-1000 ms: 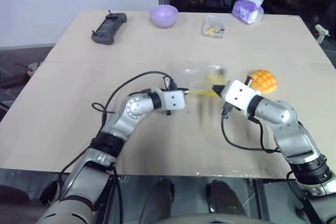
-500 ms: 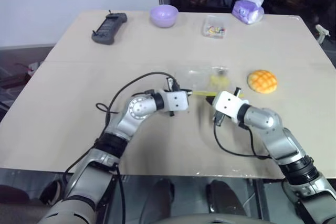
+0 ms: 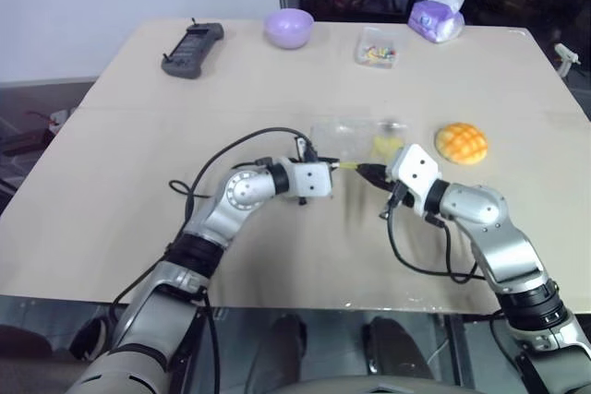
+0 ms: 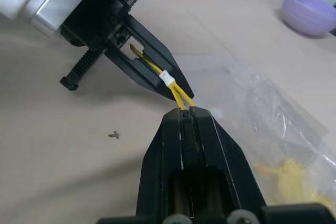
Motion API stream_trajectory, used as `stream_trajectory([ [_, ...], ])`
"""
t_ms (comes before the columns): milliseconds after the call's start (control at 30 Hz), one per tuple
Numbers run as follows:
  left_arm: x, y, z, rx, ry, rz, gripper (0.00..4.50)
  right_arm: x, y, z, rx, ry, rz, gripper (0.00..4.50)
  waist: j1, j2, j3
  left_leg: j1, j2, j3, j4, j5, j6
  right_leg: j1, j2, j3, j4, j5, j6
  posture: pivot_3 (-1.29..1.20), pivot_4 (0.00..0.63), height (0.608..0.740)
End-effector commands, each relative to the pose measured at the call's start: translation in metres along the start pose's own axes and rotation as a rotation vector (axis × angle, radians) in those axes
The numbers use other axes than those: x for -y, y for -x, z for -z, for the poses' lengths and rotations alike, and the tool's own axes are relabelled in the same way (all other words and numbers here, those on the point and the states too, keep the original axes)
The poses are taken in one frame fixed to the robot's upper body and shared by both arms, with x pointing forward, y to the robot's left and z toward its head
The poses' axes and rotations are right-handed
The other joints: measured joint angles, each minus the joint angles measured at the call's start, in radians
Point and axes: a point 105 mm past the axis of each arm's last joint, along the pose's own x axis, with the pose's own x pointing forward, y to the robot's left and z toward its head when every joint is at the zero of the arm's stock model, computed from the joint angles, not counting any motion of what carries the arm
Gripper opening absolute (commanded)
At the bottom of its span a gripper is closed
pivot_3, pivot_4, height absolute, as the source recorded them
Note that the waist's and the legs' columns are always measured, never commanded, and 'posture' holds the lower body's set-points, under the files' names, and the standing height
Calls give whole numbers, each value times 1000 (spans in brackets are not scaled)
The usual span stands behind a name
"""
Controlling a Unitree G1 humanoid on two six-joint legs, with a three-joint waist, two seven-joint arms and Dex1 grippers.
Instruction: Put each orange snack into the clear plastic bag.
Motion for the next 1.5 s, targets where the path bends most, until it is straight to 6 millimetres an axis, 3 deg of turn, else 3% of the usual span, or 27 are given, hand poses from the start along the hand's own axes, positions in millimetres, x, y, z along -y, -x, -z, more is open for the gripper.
stream_trajectory([
  [33, -5, -2, -11, 40, -36, -12, 0, 8, 2, -3, 14, -2, 44, 22, 0, 0, 0, 0, 0, 0, 0, 0, 0, 0, 0, 0, 0, 0, 0, 0, 150, 740],
  [500, -4, -3, -12, 48, -32, -8, 0, 19, -3, 17, -45, -86, 139, 22, -1, 0, 0, 0, 0, 0, 0, 0, 0, 0, 0, 0, 0, 0, 0, 0, 150, 740],
  [600, -2, -3, -13, 51, -33, -5, 0, 23, -4, 12, 6, -182, 171, 22, -1, 0, 0, 0, 0, 0, 0, 0, 0, 0, 0, 0, 0, 0, 0, 0, 150, 740],
  [767, -2, -4, -13, 55, -36, 0, 0, 28, -1, 5, 117, -529, 181, 22, -1, 0, 0, 0, 0, 0, 0, 0, 0, 0, 0, 0, 0, 0, 0, 0, 150, 740],
  [867, -1, -4, -13, 58, -37, 2, 0, 30, -2, 9, 132, -705, 191, 22, -1, 0, 0, 0, 0, 0, 0, 0, 0, 0, 0, 0, 0, 0, 0, 0, 150, 740],
  [1067, -1, -5, -12, 57, -40, 3, 0, 40, -2, 23, 103, -877, 254, 22, -2, 0, 0, 0, 0, 0, 0, 0, 0, 0, 0, 0, 1, 0, 0, 0, 150, 740],
  [1200, 0, -6, -12, 62, -40, 3, 0, 43, -13, 33, 18, -798, 327, 22, -3, 0, 0, 0, 0, 1, 0, 0, 0, -1, 0, 1, 1, 0, 0, 0, 150, 740],
  [1367, 0, -9, -13, 71, -42, 2, 0, 24, -40, 22, -25, -521, 270, 22, -8, 0, 0, 0, 0, 2, -3, 0, 0, -3, 0, 2, 1, 0, 0, 0, 150, 740],
  [1500, 1, -10, -14, 80, -47, 4, 0, 25, -57, 27, -99, -65, 311, 22, -5, 0, 0, 0, 0, 3, -3, 0, 0, -4, 0, 3, 1, 0, 0, 0, 150, 740],
])
